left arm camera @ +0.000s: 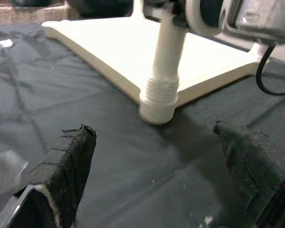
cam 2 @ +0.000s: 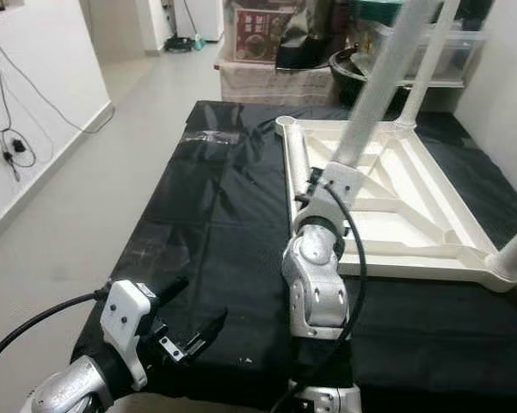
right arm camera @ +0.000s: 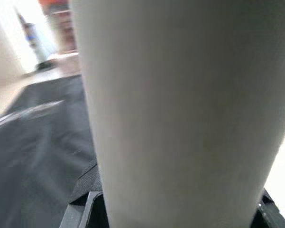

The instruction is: Building children table

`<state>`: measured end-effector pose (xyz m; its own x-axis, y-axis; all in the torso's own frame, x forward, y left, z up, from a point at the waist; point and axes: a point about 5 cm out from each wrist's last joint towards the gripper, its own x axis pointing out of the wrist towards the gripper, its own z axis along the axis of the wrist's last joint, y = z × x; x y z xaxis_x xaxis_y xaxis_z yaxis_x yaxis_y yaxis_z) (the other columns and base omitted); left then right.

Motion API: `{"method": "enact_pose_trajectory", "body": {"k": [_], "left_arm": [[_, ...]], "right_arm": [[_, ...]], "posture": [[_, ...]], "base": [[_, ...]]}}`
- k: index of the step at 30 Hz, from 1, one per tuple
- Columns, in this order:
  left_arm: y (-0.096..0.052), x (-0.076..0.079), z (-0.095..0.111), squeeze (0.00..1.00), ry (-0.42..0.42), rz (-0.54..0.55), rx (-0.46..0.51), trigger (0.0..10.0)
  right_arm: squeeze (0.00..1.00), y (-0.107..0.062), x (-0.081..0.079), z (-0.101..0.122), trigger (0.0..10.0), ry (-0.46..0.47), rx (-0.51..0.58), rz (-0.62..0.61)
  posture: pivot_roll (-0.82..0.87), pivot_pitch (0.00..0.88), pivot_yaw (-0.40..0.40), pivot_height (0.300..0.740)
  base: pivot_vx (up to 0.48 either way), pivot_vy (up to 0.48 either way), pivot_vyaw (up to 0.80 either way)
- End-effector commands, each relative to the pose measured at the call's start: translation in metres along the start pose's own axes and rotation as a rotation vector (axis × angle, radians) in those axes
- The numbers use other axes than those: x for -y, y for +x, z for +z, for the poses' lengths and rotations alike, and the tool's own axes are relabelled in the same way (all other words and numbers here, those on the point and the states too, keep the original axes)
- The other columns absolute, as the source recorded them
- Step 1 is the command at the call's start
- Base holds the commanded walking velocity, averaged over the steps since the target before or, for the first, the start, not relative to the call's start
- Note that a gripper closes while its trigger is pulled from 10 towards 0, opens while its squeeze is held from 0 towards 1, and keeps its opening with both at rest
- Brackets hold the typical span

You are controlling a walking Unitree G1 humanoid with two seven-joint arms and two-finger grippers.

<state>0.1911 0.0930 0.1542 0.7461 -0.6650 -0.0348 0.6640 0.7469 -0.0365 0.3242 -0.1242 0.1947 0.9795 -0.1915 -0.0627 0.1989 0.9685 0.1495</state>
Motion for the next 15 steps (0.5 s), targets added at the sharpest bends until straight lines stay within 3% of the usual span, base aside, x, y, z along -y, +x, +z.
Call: {"method": "enact_pose_trajectory", "body": {"k": [1, 6, 9, 15], "left_arm": [[-0.001, -0.002, -0.006, 0.0, 0.01, 0.005, -0.03, 10.0], [-0.001, -0.003, -0.006, 0.0, 0.01, 0.006, -0.03, 10.0], [-0.002, -0.003, -0.006, 0.0, 0.01, 0.007, -0.033, 10.0], [-0.002, -0.003, -0.006, 0.0, 0.01, 0.005, -0.033, 10.0]], "right_arm": [[0.0, -0.025, -0.027, -0.089, 10.0, -0.011, -0.497, 0.224], [0.0, -0.032, -0.032, -0.093, 10.0, 0.011, -0.564, 0.312], [0.0, -0.047, -0.049, -0.086, 10.0, 0.067, -0.598, 0.619], [0.0, -0.054, -0.057, -0.071, 10.0, 0.09, -0.517, 0.832]], "posture": [[0.12, 0.12, 0.008, 0.74], [0.12, 0.121, 0.008, 0.74], [0.12, 0.126, 0.008, 0.74], [0.12, 0.132, 0.006, 0.74]], "base": [[0.0, 0.0, 0.0], [0.0, 0.0, 0.0], [0.0, 0.0, 0.0], [0.0, 0.0, 0.0]]}}
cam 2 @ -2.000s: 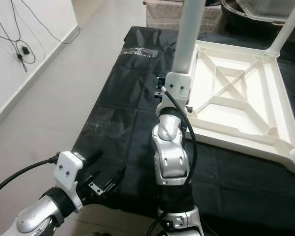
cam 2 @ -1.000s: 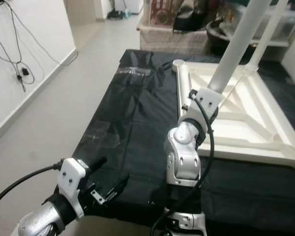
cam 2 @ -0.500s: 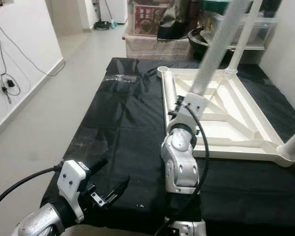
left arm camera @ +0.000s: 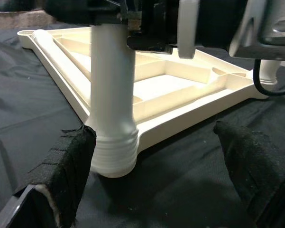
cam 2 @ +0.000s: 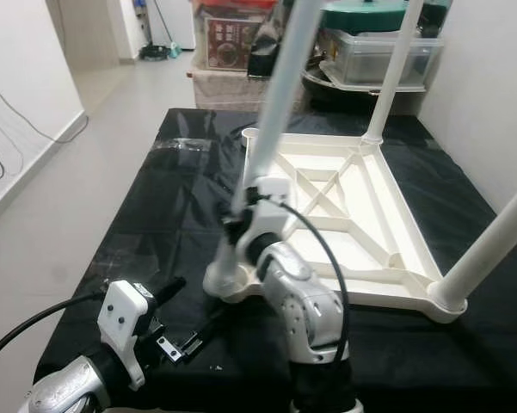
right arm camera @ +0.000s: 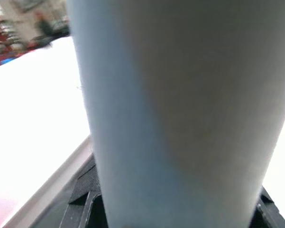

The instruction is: Building children table

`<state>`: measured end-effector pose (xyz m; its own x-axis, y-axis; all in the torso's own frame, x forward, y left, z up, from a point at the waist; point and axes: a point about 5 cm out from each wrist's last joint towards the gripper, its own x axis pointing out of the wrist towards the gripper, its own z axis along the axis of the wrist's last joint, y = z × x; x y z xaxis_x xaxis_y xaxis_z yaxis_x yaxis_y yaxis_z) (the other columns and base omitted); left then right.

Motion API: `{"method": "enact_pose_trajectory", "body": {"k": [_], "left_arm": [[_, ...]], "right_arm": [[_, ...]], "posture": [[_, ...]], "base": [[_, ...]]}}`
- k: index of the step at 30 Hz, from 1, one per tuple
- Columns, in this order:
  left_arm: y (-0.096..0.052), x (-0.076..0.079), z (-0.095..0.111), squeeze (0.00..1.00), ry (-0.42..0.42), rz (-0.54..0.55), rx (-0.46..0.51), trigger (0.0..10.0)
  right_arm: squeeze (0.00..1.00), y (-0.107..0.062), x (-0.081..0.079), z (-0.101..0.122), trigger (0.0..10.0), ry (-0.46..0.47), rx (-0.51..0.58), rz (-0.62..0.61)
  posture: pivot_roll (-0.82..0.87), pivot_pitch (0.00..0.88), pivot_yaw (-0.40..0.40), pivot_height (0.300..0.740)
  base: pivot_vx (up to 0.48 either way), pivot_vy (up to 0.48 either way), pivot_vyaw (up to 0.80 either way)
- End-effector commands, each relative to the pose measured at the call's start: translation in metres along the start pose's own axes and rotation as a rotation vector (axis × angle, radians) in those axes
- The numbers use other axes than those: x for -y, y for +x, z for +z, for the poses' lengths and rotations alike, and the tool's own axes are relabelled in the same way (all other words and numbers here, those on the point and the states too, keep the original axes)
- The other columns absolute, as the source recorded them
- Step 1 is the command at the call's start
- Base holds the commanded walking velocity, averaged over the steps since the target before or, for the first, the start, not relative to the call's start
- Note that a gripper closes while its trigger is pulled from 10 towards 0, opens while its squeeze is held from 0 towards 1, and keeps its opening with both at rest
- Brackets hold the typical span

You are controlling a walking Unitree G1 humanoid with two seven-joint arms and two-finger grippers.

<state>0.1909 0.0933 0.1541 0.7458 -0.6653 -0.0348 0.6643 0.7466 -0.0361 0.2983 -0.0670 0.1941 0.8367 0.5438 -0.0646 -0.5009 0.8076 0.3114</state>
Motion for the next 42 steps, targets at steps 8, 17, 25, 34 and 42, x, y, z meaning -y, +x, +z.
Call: {"method": "enact_pose_trajectory", "body": {"k": [8, 17, 25, 34, 42], "left_arm": [[-0.002, -0.002, -0.005, 0.0, 0.009, 0.004, -0.03, 10.0], [0.012, -0.006, 0.01, 1.0, -0.02, 0.007, 0.009, 10.0], [0.024, -0.019, 0.015, 1.0, 0.078, 0.065, -0.046, 10.0], [0.04, -0.038, 0.029, 0.0, 0.318, 0.161, -0.074, 10.0], [0.041, -0.05, 0.03, 0.0, 0.352, 0.235, -0.099, 10.0]], "right_arm": [[0.0, 0.01, 0.005, -0.044, 10.0, 0.062, -0.201, 0.046], [0.0, 0.001, -0.019, 0.029, 10.0, 0.187, 0.134, 0.328], [0.0, -0.002, -0.024, 0.054, 10.0, 0.153, 0.26, 0.427], [0.0, -0.003, -0.028, 0.049, 10.0, 0.139, 0.241, 0.449], [0.0, -0.004, -0.028, 0.046, 10.0, 0.14, 0.237, 0.449]], "posture": [[0.12, 0.13, 0.006, 0.74], [0.11, 0.108, 0.003, 0.74], [0.11, 0.075, 0.005, 0.74], [0.1, 0.043, 0.008, 0.74], [0.1, 0.033, 0.006, 0.74]], "base": [[0.0, 0.0, 0.0], [0.0, 0.0, 0.0], [0.0, 0.0, 0.0], [0.0, 0.0, 0.0], [0.0, 0.0, 0.0]]}}
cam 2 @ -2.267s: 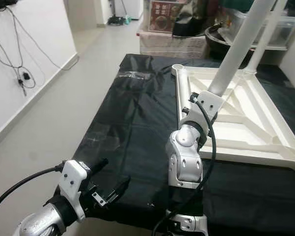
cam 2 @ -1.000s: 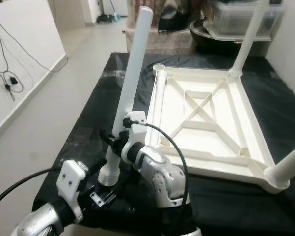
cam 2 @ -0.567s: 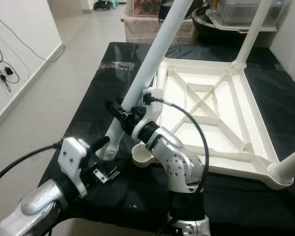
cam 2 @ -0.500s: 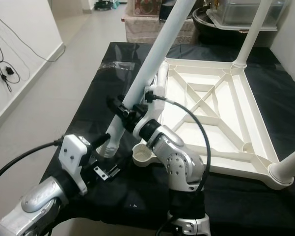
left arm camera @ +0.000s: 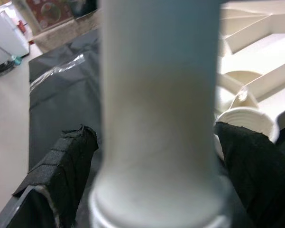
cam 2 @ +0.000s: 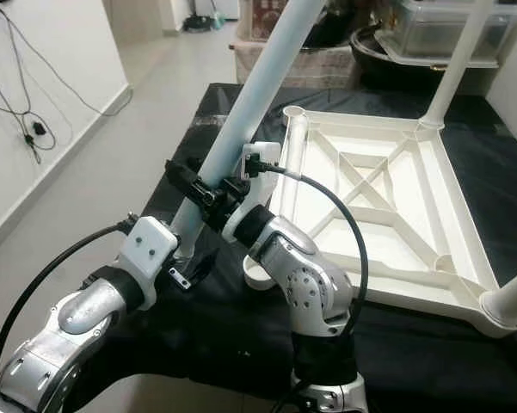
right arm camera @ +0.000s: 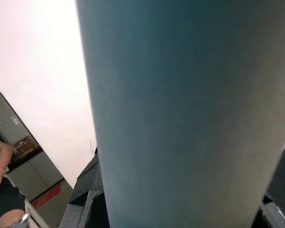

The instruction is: Building children table

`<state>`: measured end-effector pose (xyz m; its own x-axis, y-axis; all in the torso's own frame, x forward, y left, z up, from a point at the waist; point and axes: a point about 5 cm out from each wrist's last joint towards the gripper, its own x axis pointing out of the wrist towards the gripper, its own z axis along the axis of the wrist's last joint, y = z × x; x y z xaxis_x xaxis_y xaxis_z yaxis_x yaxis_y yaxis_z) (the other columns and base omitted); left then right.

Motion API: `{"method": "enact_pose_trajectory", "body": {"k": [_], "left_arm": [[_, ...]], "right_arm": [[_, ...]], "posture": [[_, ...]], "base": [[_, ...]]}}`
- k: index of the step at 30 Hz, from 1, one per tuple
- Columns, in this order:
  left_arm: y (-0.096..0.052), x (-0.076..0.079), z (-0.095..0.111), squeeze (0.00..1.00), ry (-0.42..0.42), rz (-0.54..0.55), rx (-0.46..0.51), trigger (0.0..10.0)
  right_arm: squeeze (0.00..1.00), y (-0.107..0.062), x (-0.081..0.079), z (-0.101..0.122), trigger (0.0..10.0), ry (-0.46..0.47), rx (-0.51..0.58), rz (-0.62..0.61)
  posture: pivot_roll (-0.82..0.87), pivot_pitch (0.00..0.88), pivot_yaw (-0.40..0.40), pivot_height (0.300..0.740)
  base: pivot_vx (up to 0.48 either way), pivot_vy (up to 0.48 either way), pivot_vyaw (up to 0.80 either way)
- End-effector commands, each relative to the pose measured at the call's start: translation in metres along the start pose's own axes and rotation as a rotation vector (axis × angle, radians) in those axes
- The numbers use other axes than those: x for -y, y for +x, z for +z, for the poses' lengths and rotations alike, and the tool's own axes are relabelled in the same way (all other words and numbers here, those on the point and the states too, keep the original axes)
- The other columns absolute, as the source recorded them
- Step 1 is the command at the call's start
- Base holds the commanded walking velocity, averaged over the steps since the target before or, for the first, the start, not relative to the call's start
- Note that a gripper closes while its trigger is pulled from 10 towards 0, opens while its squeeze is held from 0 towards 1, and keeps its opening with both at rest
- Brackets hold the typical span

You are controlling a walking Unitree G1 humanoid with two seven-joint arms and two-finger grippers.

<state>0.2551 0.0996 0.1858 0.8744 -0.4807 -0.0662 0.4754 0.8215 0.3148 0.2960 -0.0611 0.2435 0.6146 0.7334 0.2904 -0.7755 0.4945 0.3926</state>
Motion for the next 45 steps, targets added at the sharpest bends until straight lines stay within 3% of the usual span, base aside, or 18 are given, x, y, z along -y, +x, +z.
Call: {"method": "enact_pose_trajectory", "body": {"k": [1, 4, 5, 8, 9, 18, 19, 20, 21, 22, 23, 28, 29, 31, 35, 38, 39, 45], "left_arm": [[-0.001, -0.002, -0.012, 0.0, -0.009, 0.004, -0.055, 10.0], [-0.002, 0.0, -0.023, 0.0, -0.046, -0.002, -0.107, 10.0], [-0.001, 0.001, -0.025, 0.0, -0.055, -0.004, -0.115, 8.8], [-0.001, 0.003, -0.027, 0.0, -0.064, -0.005, -0.119, 8.8], [-0.001, 0.005, -0.029, 0.0, -0.074, -0.012, -0.125, 0.0], [0.0, 0.005, -0.034, 0.0, -0.094, -0.009, -0.12, 0.0], [0.001, 0.004, -0.034, 0.0, -0.093, -0.006, -0.117, 0.0], [0.001, 0.004, -0.034, 0.0, -0.093, -0.006, -0.117, 0.0], [0.001, 0.004, -0.035, 0.0, -0.091, -0.007, -0.117, 0.0], [0.001, 0.004, -0.035, 0.0, -0.091, -0.007, -0.117, 0.0], [0.0, 0.004, -0.035, 0.0, -0.097, -0.01, -0.114, 10.0], [-0.003, 0.003, -0.031, 0.0, -0.165, -0.048, -0.083, 10.0], [-0.008, 0.006, -0.029, 0.0, -0.255, -0.126, -0.053, 10.0], [-0.027, 0.011, -0.024, 0.0, -0.466, -0.366, -0.01, 10.0], [-0.044, 0.014, -0.024, 0.0, -0.576, -0.549, -0.02, 10.0], [-0.047, 0.015, -0.025, 0.0, -0.596, -0.58, -0.027, 10.0], [-0.056, 0.018, -0.03, 0.0, -0.651, -0.661, -0.062, 10.0], [-0.067, 0.023, -0.036, 0.0, -0.654, -0.739, -0.116, 10.0]], "right_arm": [[0.0, 0.0, -0.008, 0.0, 10.0, 0.005, 0.008, 0.05], [0.0, 0.0, -0.01, -0.001, 10.0, 0.006, 0.005, 0.063], [0.0, 0.0, -0.011, -0.001, 10.0, 0.006, 0.004, 0.066], [0.0, 0.0, -0.011, -0.001, 10.0, 0.006, 0.004, 0.068], [0.0, 0.0, -0.012, -0.002, 10.0, 0.007, 0.003, 0.073], [0.0, 0.0, -0.017, -0.008, 10.0, -0.009, -0.019, 0.09], [0.61, -0.001, -0.015, -0.011, 10.0, -0.026, -0.028, 0.067], [0.61, -0.001, -0.015, -0.011, 10.0, -0.026, -0.028, 0.067], [1.0, -0.002, -0.012, -0.014, 10.0, -0.032, -0.041, 0.046], [1.0, -0.002, -0.012, -0.014, 10.0, -0.032, -0.041, 0.046], [1.0, -0.002, -0.009, -0.015, 10.0, -0.051, -0.047, 0.04], [1.0, -0.005, -0.005, -0.015, 10.0, -0.107, -0.072, 0.056], [0.0, -0.007, -0.002, -0.013, 10.0, -0.136, -0.096, 0.082], [0.0, -0.015, 0.002, -0.01, 10.0, -0.103, -0.156, 0.216], [0.0, -0.021, 0.003, -0.007, 10.0, -0.051, -0.196, 0.332], [0.0, -0.022, 0.003, -0.006, 10.0, -0.042, -0.201, 0.35], [0.0, -0.024, 0.004, -0.007, 10.0, -0.04, -0.229, 0.391], [0.0, -0.027, 0.003, -0.008, 10.0, -0.034, -0.279, 0.455]], "posture": [[0.1, 0.031, 0.007, 0.74], [0.1, 0.03, 0.009, 0.74], [0.1, 0.029, 0.007, 0.74], [0.1, 0.029, 0.007, 0.74], [0.1, 0.031, 0.008, 0.74], [0.1, 0.031, 0.005, 0.74], [0.09, 0.031, 0.004, 0.74], [0.09, 0.031, 0.004, 0.74], [0.09, 0.029, 0.005, 0.74], [0.09, 0.029, 0.005, 0.74], [0.09, 0.029, 0.005, 0.74], [0.1, 0.029, 0.002, 0.74], [0.1, 0.028, 0.003, 0.74], [0.11, 0.031, -0.002, 0.74], [0.11, 0.033, -0.001, 0.74], [0.11, 0.032, -0.001, 0.74], [0.11, 0.035, 0.001, 0.74], [0.11, 0.038, 0.001, 0.74]], "base": [[0.0, 0.0, 0.0], [0.0, 0.0, 0.0], [0.0, 0.0, 0.0], [0.0, 0.0, 0.0], [0.0, 0.0, 0.0], [0.0, 0.0, 0.0], [0.0, 0.0, 0.0], [0.0, 0.0, 0.0], [0.0, 0.0, 0.0], [0.0, 0.0, 0.0], [0.0, 0.0, 0.0], [0.0, 0.0, 0.0], [0.0, 0.0, 0.0], [0.0, 0.0, 0.0], [0.0, 0.0, 0.0], [0.0, 0.0, 0.0], [0.0, 0.0, 0.0], [0.0, 0.0, 0.0]]}}
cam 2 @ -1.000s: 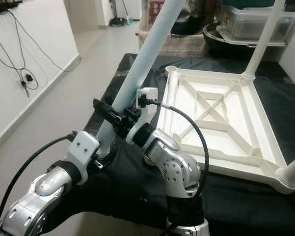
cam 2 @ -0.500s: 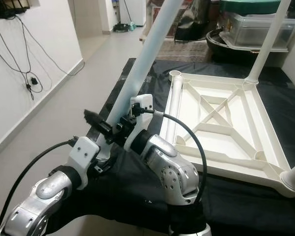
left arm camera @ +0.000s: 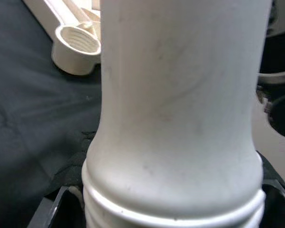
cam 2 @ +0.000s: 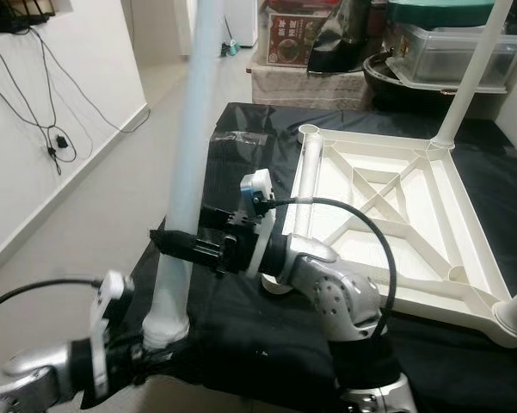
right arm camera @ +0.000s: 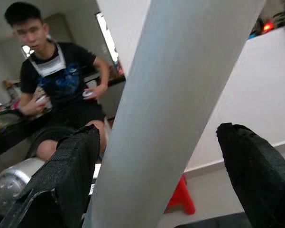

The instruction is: Building children table

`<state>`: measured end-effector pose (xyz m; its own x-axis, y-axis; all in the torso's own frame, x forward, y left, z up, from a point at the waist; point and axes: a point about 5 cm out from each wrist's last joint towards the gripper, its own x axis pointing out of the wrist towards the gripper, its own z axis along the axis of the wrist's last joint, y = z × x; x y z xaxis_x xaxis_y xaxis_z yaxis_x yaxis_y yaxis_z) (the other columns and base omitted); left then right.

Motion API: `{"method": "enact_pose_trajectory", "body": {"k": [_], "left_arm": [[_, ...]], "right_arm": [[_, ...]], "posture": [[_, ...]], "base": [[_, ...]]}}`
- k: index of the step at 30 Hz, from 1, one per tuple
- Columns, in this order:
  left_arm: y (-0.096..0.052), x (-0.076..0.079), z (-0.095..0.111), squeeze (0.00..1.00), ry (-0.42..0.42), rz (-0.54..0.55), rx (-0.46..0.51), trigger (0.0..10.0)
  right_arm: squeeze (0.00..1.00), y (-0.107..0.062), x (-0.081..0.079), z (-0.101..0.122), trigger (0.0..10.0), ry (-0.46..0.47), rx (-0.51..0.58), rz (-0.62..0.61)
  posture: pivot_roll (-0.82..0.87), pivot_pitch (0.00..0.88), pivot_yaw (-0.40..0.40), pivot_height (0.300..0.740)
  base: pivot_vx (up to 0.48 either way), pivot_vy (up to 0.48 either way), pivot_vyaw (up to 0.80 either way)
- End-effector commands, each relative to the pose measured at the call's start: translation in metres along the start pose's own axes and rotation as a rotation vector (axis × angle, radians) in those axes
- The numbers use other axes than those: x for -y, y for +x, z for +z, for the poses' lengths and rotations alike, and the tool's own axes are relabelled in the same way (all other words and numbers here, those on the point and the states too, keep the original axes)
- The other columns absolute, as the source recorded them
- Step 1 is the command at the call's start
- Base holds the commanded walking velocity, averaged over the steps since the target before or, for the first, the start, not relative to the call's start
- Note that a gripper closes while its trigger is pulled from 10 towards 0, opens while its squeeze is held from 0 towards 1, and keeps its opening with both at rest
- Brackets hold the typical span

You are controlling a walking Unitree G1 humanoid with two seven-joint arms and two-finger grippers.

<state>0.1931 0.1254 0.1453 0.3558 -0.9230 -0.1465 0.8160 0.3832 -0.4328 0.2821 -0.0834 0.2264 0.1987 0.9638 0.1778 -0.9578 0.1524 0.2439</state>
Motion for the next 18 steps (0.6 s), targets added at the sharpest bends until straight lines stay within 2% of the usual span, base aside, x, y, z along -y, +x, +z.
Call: {"method": "enact_pose_trajectory", "body": {"k": [1, 5, 7, 10, 18], "left_arm": [[-0.003, 0.007, -0.002, 0.0, 0.015, -0.049, -0.036, 10.0], [-0.006, 0.007, -0.006, 0.0, 0.013, -0.053, -0.064, 10.0], [-0.012, 0.001, -0.013, 0.0, 0.03, -0.042, -0.126, 10.0], [-0.014, -0.001, -0.015, 0.0, 0.041, -0.035, -0.146, 10.0], [-0.006, -0.009, -0.01, 0.0, 0.091, -0.043, -0.158, 10.0]], "right_arm": [[0.0, 0.004, -0.003, 0.0, 10.0, 0.012, -0.019, 0.057], [0.0, 0.003, -0.004, 0.0, 10.0, 0.014, -0.028, 0.075], [0.0, 0.005, -0.008, 0.0, 10.0, 0.021, -0.045, 0.115], [0.0, 0.005, -0.01, 0.0, 10.0, 0.026, -0.05, 0.129], [0.0, 0.007, -0.014, -0.001, 10.0, 0.049, -0.057, 0.17]], "posture": [[0.11, 0.04, -0.001, 0.74], [0.11, 0.041, -0.001, 0.74], [0.11, 0.043, 0.002, 0.74], [0.1, 0.044, 0.003, 0.74], [0.1, 0.044, 0.003, 0.74]], "base": [[0.0, 0.0, 0.0], [0.0, 0.0, 0.0], [0.0, 0.0, 0.0], [0.0, 0.0, 0.0], [0.0, 0.0, 0.0]]}}
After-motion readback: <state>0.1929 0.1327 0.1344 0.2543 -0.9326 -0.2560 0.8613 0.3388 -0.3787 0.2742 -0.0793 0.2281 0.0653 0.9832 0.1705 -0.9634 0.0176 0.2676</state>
